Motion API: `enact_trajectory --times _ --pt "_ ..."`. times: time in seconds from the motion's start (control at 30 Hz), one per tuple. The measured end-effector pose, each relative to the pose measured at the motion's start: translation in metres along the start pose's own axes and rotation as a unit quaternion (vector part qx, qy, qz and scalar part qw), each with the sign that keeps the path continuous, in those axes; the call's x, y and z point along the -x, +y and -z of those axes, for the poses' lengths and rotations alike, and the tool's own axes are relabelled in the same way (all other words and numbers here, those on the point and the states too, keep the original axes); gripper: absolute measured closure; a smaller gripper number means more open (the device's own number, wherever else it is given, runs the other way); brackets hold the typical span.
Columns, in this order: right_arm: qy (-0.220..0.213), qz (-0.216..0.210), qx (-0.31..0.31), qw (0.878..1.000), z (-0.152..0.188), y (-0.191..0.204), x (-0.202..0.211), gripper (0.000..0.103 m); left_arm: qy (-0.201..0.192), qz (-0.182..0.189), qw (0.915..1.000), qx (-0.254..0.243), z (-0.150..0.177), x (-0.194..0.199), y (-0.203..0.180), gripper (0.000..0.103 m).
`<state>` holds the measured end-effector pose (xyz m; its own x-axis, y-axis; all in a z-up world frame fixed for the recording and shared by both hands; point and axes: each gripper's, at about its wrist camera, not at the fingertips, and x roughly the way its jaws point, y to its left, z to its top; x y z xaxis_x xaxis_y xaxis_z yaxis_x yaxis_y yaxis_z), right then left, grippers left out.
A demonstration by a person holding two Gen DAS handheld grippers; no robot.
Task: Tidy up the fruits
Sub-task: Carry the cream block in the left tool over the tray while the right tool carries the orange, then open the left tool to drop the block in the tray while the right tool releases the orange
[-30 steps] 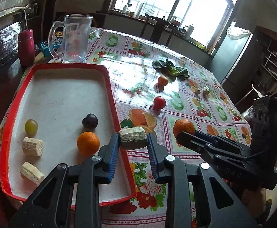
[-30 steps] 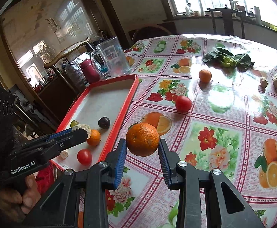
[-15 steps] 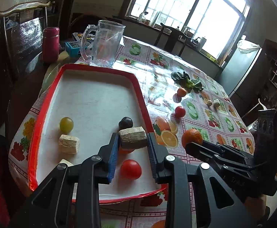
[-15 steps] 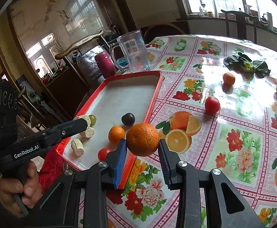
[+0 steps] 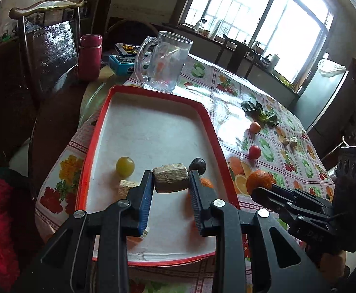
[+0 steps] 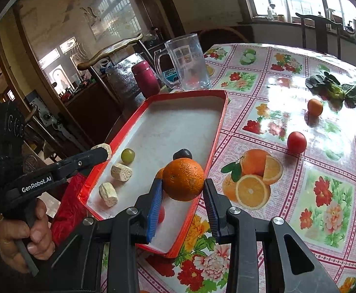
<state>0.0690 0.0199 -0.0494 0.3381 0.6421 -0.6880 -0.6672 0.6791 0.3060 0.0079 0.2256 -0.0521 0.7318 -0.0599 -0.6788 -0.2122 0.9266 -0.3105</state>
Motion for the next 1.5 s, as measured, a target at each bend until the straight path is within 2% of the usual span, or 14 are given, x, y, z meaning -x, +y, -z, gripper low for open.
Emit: enact_trajectory --times 0.37,0.77,1.03,1.5 --pt "0.001 -0.006 0.012 1.000 -0.026 0.004 -0.023 0.069 0.007 -0.032 0.9995 0.005 -0.023 -0.020 0.023 0.076" --pt "0.013 -0.011 0.017 1.000 -0.048 -0.002 -0.050 0.069 0.031 -0.045 0.9985 0.001 -0.030 -0.047 0.031 0.076" --pt "0.034 -0.013 0.022 0.999 -0.062 -0.003 -0.082 0.069 0.047 -0.060 0.9970 -0.012 -0.046 -0.068 0.034 0.076" --pt "0.081 -0.001 0.048 0.996 -0.063 -0.001 -0.125 0.068 0.094 -0.080 0.9922 -0.013 -0.046 -0.101 0.044 0.076"
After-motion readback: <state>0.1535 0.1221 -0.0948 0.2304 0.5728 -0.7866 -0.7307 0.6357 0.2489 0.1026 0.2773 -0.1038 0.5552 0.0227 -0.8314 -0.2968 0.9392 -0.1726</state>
